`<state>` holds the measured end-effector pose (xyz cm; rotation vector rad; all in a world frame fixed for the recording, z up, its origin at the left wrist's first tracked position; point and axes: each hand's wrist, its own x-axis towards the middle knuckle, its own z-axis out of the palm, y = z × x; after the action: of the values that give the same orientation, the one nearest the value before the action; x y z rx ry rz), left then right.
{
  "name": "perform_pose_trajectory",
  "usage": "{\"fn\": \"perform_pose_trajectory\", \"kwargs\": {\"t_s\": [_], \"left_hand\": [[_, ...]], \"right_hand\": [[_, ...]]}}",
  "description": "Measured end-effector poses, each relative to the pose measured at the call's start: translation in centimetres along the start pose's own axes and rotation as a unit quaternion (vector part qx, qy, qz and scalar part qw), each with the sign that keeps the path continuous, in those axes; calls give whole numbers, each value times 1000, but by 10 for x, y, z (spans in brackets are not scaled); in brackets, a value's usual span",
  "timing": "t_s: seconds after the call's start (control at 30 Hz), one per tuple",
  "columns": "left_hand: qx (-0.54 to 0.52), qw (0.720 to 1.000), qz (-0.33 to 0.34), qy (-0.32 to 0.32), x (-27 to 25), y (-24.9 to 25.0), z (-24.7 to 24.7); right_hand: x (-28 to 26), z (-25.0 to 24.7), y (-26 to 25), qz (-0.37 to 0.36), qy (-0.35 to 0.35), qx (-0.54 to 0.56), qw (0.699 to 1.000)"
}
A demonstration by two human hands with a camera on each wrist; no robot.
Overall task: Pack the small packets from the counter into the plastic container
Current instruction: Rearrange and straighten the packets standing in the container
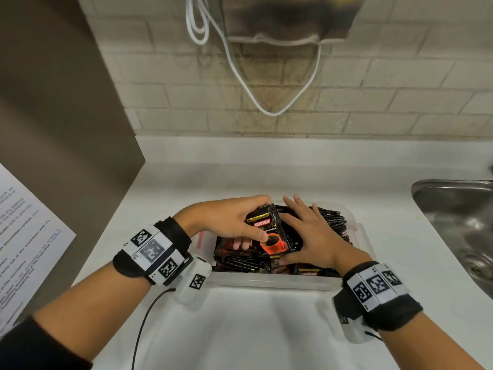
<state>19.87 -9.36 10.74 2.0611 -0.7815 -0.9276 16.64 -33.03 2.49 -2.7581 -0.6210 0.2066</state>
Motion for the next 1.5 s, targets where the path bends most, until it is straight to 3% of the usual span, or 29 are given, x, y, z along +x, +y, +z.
{"fn": "perform_pose_trajectory", "kwargs": {"t_s": [0.23, 0.33, 0.57, 0.73, 0.8, 0.9, 1.03, 1.2, 1.37, 1.5], "left_hand": [[20, 999, 25, -17, 11, -2, 30], [133, 990, 47, 21, 18, -4, 43], [359, 930, 42, 72, 29, -8, 83], [226, 973, -35, -33, 28, -1, 74], [219, 975, -19, -39, 27, 1, 68], [247, 968, 43, -2, 24, -2, 64], [254, 964, 60, 48, 25, -9, 70], [203, 977, 62, 28, 20, -12, 56], [154, 985, 59, 41, 25, -18, 55], [93, 986, 69, 117, 30, -25, 67]], "right_hand": [[-2, 5, 5, 16, 34, 19, 999], [-2, 4, 4, 19, 36, 26, 999], [-3, 3, 3, 23, 34, 42, 998], [-4, 4, 5, 14, 31, 22, 999], [-5, 5, 5, 9, 39, 25, 999], [-7, 3, 4, 5, 51, 60, 997], [-9, -11, 2, 19, 10, 130, 991], [-14, -26, -4, 40, 20, 206, 978], [-12, -22, -22, 2, 48, 186, 981], [-13, -6, -31, 2, 59, 177, 982]]}}
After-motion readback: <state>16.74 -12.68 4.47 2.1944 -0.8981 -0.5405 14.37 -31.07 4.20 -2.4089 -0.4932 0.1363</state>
